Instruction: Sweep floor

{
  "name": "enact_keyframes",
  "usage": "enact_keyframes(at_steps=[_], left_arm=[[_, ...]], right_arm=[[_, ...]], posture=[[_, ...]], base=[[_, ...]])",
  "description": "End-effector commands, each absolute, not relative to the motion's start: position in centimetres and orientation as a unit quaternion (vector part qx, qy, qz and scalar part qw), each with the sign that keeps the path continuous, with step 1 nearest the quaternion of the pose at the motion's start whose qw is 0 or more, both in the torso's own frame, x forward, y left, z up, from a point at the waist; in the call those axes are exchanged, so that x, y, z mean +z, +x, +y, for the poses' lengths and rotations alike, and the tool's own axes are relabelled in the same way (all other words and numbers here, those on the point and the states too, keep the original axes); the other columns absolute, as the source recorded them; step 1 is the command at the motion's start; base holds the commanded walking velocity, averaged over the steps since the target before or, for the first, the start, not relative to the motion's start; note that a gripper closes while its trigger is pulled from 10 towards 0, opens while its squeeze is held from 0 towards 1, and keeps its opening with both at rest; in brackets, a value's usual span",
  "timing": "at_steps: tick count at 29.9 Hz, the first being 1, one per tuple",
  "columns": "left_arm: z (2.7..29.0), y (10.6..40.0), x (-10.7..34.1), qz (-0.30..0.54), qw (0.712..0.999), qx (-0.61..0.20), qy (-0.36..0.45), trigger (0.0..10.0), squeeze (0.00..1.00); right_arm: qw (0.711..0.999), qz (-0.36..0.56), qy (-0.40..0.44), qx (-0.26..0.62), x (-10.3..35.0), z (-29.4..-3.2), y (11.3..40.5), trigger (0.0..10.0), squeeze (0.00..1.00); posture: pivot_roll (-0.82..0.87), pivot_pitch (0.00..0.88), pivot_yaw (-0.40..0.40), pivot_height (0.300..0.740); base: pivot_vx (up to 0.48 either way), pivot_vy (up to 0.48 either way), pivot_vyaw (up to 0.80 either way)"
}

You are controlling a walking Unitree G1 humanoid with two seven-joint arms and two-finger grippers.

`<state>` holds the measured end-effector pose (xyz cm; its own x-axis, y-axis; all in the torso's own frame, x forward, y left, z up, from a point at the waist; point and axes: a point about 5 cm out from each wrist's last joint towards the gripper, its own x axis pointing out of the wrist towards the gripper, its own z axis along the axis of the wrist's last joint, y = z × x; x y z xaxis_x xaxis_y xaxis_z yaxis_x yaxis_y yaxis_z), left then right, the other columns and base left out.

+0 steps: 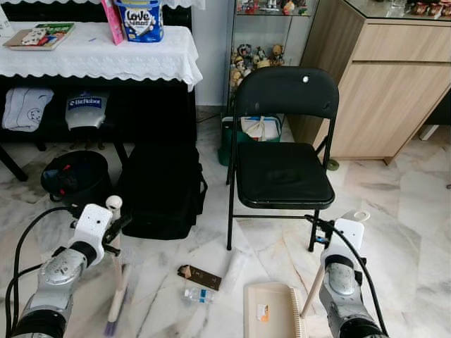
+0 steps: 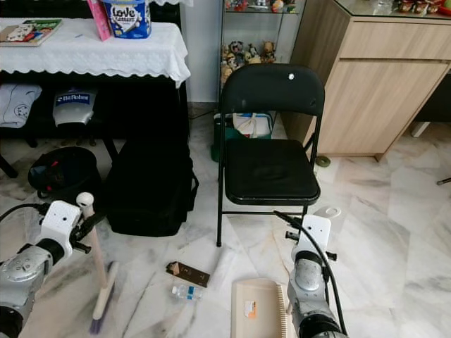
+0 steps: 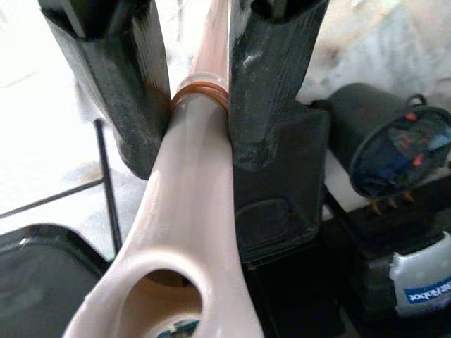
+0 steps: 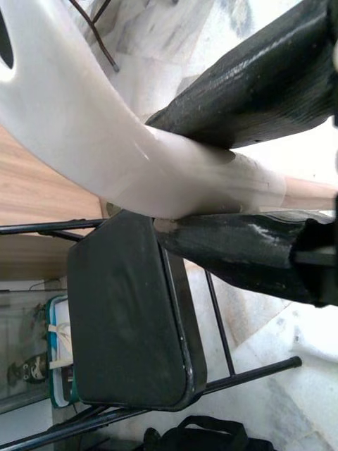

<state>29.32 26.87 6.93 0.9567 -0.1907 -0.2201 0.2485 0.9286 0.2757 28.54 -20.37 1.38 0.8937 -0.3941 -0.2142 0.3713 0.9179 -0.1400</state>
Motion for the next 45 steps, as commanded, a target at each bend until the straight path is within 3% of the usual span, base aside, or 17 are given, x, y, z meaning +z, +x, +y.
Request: enact_keyframes(at_steps=[1,11,19,36,45], left_arm=[[26.5,29.2,6.8,0.094,0.98,-0.12,0.124,10.0,0.0],[25.2,29.0,6.3,0.118,0.977,-0.171,0.041,10.0,0.0],[24.1,28.4,5.8,0.161,0.958,-0.238,0.0,10.0,0.0],[22.7,27.8,6.2,0.186,0.934,-0.294,-0.084,10.0,0.0],[21.0,28.2,6.9,0.156,0.933,-0.296,-0.133,10.0,0.0]], right_arm=[[0.966,0.163,-0.051,-0.193,-0.1,-20.3,27.5,10.0,0.0],[0.966,0.162,-0.053,-0.195,0.0,-20.5,27.5,10.0,0.0],[0.966,0.163,-0.053,-0.193,0.0,-20.5,27.6,10.0,0.0],[0.966,0.162,-0.053,-0.192,0.0,-20.4,27.7,10.0,0.0],[0.966,0.163,-0.054,-0.192,0.0,-20.3,27.7,10.0,0.0]], posture=[[-0.05,0.076,-0.035,0.74],[-0.06,0.078,-0.04,0.74],[-0.05,0.078,-0.04,0.74],[-0.05,0.073,-0.04,0.74],[-0.05,0.074,-0.04,0.74]], base=[[0.0,0.0,0.0],[0.0,0.0,0.0],[0.0,0.0,0.0],[0.0,0.0,0.0],[0.0,0.0,0.0]])
